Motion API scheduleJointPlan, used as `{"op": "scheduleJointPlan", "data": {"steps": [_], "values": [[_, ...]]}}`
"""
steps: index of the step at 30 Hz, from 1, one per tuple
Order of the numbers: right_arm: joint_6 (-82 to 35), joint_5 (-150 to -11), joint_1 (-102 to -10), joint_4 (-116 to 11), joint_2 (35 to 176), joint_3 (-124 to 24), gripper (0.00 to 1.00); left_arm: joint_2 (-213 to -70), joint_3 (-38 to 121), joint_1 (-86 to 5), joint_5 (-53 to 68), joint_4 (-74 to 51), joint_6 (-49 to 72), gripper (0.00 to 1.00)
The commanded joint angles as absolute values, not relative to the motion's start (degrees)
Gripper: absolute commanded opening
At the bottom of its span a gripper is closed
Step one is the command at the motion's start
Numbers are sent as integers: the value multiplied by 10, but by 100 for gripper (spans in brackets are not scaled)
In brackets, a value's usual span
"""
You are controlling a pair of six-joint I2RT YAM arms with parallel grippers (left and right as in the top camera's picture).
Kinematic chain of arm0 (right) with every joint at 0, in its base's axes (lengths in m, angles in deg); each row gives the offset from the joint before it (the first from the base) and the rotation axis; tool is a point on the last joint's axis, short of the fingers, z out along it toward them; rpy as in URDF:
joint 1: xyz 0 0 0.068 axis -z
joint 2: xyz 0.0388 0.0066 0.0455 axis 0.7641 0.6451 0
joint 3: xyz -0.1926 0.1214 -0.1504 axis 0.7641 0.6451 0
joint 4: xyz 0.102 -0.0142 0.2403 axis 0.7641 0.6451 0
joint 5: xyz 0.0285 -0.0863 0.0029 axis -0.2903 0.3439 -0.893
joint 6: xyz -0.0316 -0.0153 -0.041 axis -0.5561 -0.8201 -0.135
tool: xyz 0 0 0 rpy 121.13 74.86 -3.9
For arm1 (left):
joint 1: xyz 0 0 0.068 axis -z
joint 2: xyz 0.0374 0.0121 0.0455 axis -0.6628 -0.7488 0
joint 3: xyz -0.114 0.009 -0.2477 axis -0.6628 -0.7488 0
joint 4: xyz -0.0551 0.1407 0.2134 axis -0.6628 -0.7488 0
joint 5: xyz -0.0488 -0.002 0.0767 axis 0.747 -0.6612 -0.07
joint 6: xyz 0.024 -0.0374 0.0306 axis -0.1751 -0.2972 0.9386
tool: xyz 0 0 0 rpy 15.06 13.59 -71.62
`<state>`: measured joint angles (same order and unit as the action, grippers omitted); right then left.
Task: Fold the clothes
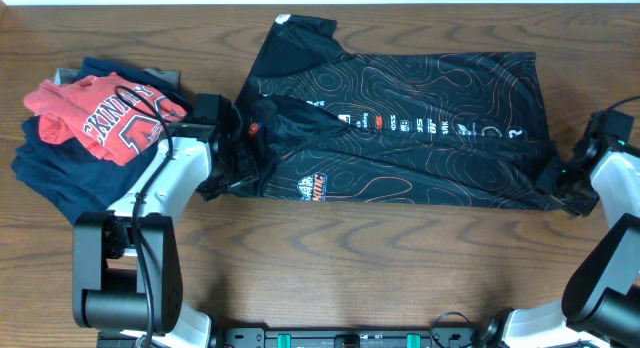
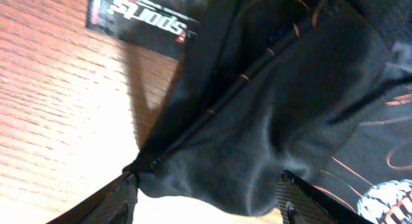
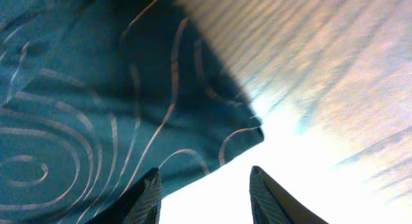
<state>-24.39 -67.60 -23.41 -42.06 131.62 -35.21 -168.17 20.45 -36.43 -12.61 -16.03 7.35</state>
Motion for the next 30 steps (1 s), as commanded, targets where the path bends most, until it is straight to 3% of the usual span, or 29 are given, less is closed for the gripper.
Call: {"op": "scheduleJointPlan", "data": {"steps": [1, 12, 18, 21, 30], "values": [[-218, -657, -214, -436, 1314, -327, 43, -1693, 198, -365, -147, -150, 66, 70], [-199, -677, -190, -520, 1314, -256, 41, -1735, 198, -365, -144, -123, 67, 69], [-199, -680, -189, -523, 1314, -254, 4, -1744, 198, -365, -132, -115, 67, 28], [-194, -669, -181, -508, 1314, -254, 1, -1744, 198, -365, -132, -132, 67, 7], [-124, -577, -124, -432, 1313, -255, 1, -1744, 198, -365, -129, -344, 67, 6]]}}
